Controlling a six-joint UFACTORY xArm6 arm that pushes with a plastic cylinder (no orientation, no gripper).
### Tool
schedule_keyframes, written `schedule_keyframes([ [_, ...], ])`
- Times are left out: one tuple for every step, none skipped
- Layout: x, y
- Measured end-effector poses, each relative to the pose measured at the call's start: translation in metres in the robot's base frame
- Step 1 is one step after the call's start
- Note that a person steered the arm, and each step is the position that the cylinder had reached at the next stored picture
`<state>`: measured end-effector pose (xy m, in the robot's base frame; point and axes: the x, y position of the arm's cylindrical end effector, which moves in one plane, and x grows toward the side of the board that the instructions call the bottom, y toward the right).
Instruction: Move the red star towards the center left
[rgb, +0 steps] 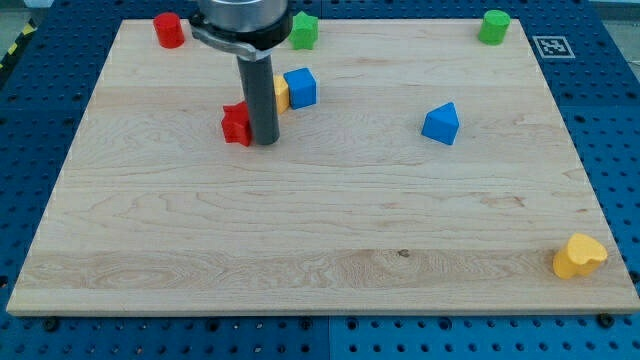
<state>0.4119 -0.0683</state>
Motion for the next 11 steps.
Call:
schedule_keyframes([
  [-0.021,-0.003],
  [-0.022,-0.026],
  [-0.021,-0.060],
  [-0.021,-0.093],
  [-0.021,-0.101],
  [-0.021,-0.101],
  [-0.021,-0.107],
  [-0.024,-0.110],
  [-0.031,-0.112],
  [-0.033,-0.122],
  [-0.033,-0.122],
])
